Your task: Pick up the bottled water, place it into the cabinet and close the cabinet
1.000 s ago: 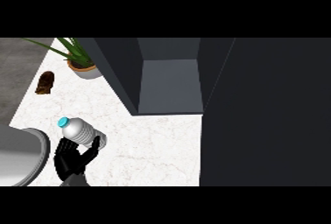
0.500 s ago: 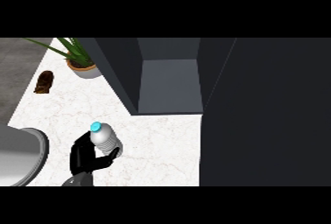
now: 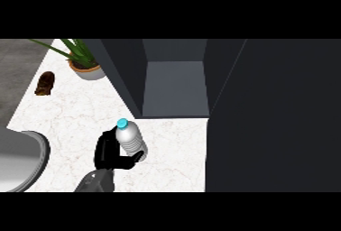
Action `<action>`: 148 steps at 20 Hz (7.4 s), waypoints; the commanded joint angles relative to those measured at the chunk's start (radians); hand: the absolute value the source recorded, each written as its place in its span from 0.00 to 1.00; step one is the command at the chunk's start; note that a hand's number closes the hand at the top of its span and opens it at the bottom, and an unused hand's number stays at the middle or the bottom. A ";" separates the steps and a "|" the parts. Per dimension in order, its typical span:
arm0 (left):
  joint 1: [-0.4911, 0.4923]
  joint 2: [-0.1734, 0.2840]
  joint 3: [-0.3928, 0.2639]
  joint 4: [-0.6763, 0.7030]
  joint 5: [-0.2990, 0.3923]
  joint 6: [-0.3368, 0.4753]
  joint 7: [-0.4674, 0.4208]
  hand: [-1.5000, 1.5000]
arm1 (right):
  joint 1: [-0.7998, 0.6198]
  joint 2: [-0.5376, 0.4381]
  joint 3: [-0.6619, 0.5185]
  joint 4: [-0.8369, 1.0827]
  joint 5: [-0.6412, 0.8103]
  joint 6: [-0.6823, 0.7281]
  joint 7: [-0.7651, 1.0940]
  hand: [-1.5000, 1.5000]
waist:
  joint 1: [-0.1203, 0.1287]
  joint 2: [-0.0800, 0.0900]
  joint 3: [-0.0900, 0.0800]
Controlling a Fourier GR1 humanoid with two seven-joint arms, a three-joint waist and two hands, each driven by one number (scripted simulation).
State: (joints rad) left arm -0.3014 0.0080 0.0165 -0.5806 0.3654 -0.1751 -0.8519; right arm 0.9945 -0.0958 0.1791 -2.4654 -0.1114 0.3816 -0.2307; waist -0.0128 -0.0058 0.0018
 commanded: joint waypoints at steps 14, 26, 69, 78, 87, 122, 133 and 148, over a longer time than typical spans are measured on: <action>-0.138 -0.008 -0.439 -0.375 0.157 0.542 0.273 1.00 | -0.072 0.008 -0.063 -0.037 -0.124 -0.008 0.086 0.00 | -0.007 0.006 -0.002; -0.527 -0.008 -0.414 -0.154 0.181 0.771 0.464 1.00 | -0.068 -0.006 -0.126 -0.023 -0.140 0.034 0.058 0.00 | -0.035 0.014 -0.002; -0.922 0.051 -0.196 0.395 0.156 0.681 0.219 0.00 | -0.115 -0.006 -0.156 0.059 -0.175 0.126 -0.008 0.00 | -0.070 0.033 -0.003; -0.857 -0.007 -0.183 0.356 0.170 0.579 0.160 0.00 | -0.030 -0.023 -0.162 -0.035 -0.197 0.146 0.021 0.00 | -0.036 0.014 -0.002; -0.679 -0.008 -0.297 0.120 0.221 0.594 0.190 0.00 | -0.090 0.010 -0.115 -0.023 -0.153 0.087 0.093 0.00 | -0.011 0.003 -0.002; 0.266 0.304 -0.576 -1.088 0.258 0.467 0.331 0.00 | 0.008 -0.217 0.056 -0.186 0.132 0.328 -0.010 1.00 | 0.009 -0.008 -0.004; 0.493 0.431 -0.459 -1.262 0.387 0.382 0.322 0.00 | -0.046 -0.267 0.370 -0.229 0.265 0.382 0.088 1.00 | 0.028 -0.009 -0.008; 0.648 0.614 -0.291 -1.333 0.526 0.177 0.323 0.00 | -0.133 -0.221 0.622 -0.138 0.170 0.256 0.177 1.00 | 0.090 0.002 -0.015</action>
State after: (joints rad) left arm 0.3106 0.5924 -0.2946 -1.8961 0.8679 0.0434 -0.5311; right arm 0.8924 -0.3317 0.5549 -2.4988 0.0000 0.5953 -0.1539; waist 0.0583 -0.0085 -0.0142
